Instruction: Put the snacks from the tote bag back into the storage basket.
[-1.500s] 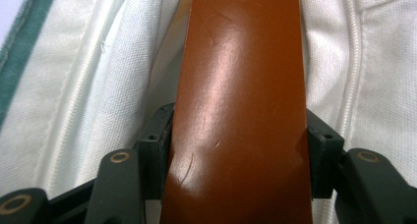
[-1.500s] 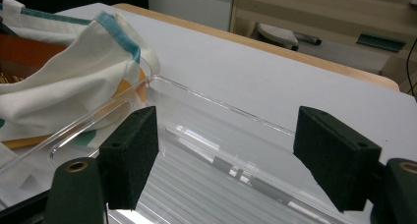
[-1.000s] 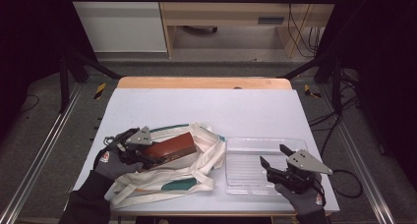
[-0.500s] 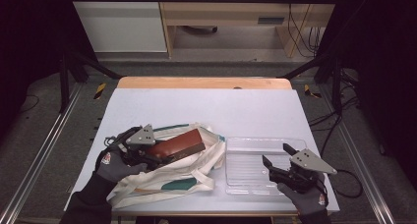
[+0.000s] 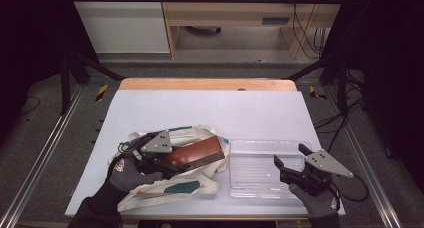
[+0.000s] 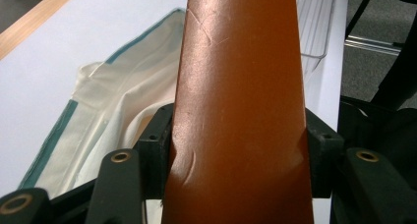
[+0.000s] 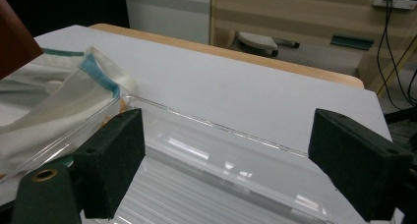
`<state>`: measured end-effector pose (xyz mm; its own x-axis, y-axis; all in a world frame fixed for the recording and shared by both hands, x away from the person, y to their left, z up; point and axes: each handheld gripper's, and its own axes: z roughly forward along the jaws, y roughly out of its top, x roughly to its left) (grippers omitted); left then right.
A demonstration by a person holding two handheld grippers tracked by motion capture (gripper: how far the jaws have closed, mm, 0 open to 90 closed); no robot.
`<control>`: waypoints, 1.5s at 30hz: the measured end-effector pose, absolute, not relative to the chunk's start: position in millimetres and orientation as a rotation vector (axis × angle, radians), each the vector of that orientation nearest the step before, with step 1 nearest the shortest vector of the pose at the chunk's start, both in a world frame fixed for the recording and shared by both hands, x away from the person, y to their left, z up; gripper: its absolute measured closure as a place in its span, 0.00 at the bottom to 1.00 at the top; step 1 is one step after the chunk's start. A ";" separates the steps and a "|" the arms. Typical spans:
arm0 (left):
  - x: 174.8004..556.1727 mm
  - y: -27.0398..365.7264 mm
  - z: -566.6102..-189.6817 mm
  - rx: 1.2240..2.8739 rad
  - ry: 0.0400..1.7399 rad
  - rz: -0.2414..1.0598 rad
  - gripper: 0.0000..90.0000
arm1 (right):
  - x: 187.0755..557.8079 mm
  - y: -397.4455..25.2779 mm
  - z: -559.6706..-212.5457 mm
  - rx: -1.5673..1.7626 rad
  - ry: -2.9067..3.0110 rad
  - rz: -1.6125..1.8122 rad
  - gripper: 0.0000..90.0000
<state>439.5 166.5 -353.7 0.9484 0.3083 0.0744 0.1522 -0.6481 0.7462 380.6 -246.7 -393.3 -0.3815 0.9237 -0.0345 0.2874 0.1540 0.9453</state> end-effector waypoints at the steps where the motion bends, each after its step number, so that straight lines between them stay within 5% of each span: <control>1: 439.2 165.1 -352.7 2.284 0.325 0.252 0.47 | 380.8 -247.6 -392.7 1.161 1.776 1.238 0.16; 45: 459.2 38.9 -351.7 2.344 0.207 0.154 0.47 | 383.8 -271.9 -376.3 1.205 1.661 1.228 0.15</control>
<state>459.2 38.9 -351.7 0.9796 0.1948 0.0488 0.1028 -0.6952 0.7114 383.8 -271.9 -376.3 -0.2922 0.9560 -0.0253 0.2562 0.1038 0.9610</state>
